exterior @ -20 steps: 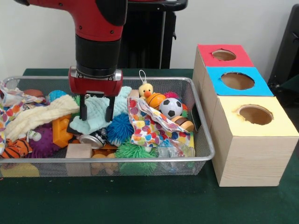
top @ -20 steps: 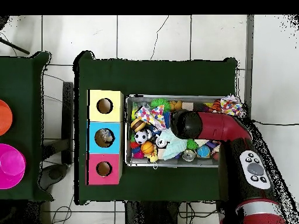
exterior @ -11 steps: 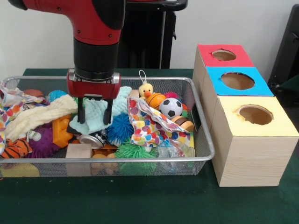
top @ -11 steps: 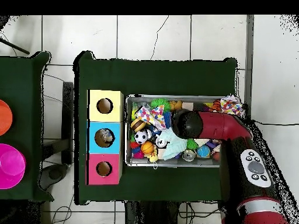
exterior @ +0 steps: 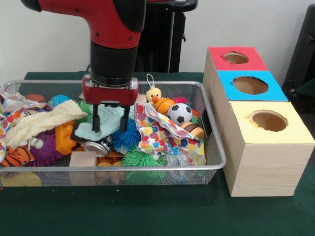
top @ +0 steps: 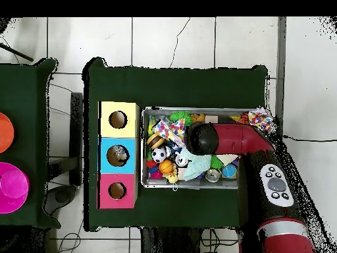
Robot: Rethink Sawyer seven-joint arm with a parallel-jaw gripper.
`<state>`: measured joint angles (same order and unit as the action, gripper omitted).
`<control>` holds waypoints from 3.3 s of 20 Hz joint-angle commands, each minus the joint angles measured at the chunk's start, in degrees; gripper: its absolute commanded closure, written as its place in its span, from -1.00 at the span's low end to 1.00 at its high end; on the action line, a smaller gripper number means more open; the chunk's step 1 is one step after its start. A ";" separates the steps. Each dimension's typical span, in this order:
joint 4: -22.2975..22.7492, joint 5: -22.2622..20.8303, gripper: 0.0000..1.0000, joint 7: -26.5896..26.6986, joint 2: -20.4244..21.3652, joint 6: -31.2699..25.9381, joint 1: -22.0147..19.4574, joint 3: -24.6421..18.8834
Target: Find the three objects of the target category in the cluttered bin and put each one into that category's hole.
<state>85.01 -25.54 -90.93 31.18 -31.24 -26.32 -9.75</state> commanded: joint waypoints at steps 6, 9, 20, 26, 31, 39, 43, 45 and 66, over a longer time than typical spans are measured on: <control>-4.22 -3.30 -1.00 -5.22 -5.04 4.57 5.55 0.91; -5.22 -2.89 -1.00 -4.89 -5.94 4.60 5.83 1.02; -8.43 -2.02 -1.00 -4.43 -9.06 5.37 6.07 1.29; -7.89 -2.02 -1.00 -3.00 -8.54 5.39 4.89 0.57; -5.11 -2.21 -1.00 -4.64 -6.82 7.03 5.52 1.30; 0.80 -0.15 -1.00 -5.50 0.77 4.28 6.64 1.18; 0.33 -0.26 -1.00 -6.40 0.03 5.03 7.00 1.38; -0.64 0.24 -1.00 -6.92 0.45 3.05 8.13 1.83; -5.65 0.54 -1.00 -4.02 -3.33 0.59 7.14 1.56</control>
<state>79.79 -25.29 -90.93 30.47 -27.57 -17.62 -8.44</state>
